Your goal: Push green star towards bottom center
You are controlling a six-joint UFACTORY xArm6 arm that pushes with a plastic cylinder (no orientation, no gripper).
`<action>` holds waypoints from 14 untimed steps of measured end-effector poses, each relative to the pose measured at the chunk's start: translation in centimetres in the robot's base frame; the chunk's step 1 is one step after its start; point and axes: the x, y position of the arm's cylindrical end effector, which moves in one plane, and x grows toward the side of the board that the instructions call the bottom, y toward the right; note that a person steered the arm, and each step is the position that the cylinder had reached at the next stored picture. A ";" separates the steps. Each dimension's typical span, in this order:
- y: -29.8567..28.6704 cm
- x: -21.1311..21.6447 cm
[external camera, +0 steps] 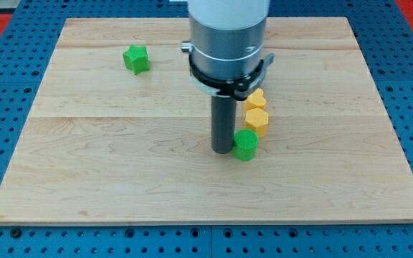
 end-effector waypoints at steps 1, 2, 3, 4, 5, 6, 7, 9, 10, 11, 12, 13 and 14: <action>0.6 0.0; 0.8 0.2; 1.0 0.7; 0.7 0.6; -6.6 -0.8; -10.8 -9.4; -11.1 -18.6; -15.2 -26.0; -14.0 -24.3; -13.8 -20.8; -16.5 -20.4; -19.7 -19.6; -19.4 -16.6</action>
